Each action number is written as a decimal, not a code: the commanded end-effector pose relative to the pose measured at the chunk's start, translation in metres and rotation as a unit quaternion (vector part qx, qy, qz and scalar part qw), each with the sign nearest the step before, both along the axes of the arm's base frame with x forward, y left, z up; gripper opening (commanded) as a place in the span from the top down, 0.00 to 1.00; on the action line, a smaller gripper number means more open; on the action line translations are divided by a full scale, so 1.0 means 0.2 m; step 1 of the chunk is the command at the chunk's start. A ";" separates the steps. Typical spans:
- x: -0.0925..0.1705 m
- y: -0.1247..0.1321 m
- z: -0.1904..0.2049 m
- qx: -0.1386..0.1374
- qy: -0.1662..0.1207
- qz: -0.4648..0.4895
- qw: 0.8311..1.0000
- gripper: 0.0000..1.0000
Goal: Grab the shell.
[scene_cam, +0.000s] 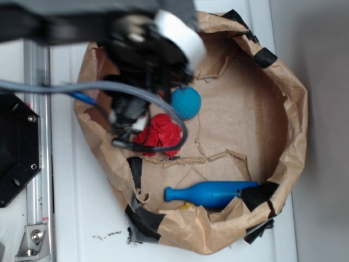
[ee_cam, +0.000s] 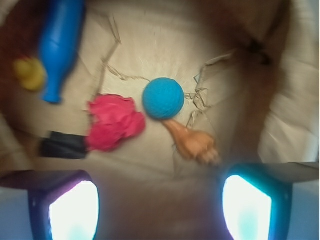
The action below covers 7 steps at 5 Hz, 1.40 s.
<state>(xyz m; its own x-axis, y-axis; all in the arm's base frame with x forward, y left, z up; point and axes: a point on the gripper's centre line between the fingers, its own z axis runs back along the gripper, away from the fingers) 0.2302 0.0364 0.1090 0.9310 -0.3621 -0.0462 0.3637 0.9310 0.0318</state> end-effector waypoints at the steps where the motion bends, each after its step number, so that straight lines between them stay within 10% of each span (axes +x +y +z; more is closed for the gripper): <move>1: 0.00 0.11 -0.26 0.020 -0.047 -0.092 0.994 0.00; 3: 0.04 0.23 -0.46 -0.001 -0.051 -0.095 0.994 0.00; 4: 0.08 0.20 -0.48 0.039 -0.067 -0.038 0.996 1.00; 6: 0.17 0.07 -0.10 0.024 -0.166 0.121 0.978 1.00; 7: 0.23 0.04 0.16 -0.005 -0.162 0.196 0.967 1.00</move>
